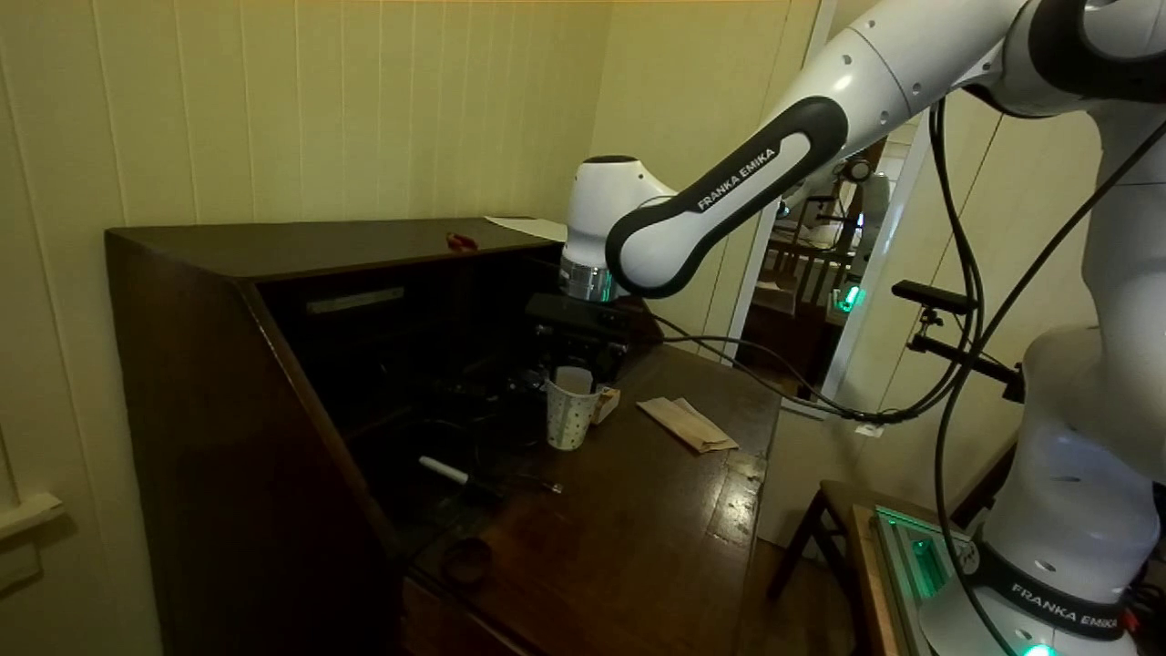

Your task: Move the cup to the left of the book

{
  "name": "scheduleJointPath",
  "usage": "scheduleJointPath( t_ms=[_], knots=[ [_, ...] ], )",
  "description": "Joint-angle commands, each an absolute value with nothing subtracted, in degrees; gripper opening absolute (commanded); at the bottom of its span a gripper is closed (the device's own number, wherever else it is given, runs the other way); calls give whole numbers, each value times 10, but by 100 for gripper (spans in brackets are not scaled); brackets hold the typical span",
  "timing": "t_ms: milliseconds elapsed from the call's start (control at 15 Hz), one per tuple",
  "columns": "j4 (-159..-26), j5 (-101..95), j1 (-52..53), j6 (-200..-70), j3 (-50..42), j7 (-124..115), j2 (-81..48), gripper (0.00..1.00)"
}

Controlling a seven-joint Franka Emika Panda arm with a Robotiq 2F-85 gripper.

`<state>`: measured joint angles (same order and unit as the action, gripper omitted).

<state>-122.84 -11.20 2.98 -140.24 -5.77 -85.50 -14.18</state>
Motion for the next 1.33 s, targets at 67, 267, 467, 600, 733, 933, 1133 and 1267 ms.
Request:
scheduleJointPath(
  t_ms=[67,267,467,600,733,933,1133,1267],
  knots=[
    [-1245,-102,28,-1413,-58,-845,-128,30],
    [-1245,-106,29,-1413,-59,-849,-126,9],
    [-1251,-116,31,-1414,-65,-862,-113,0],
    [-1258,-124,34,-1413,-67,-870,-98,0],
    [-1270,-148,40,-1404,-72,-900,-71,0],
    [-1300,-169,37,-1398,-64,-929,-22,0],
    [-1334,-173,27,-1421,-47,-920,32,0],
    [-1295,-152,17,-1404,-39,-906,-5,2]
  ],
)
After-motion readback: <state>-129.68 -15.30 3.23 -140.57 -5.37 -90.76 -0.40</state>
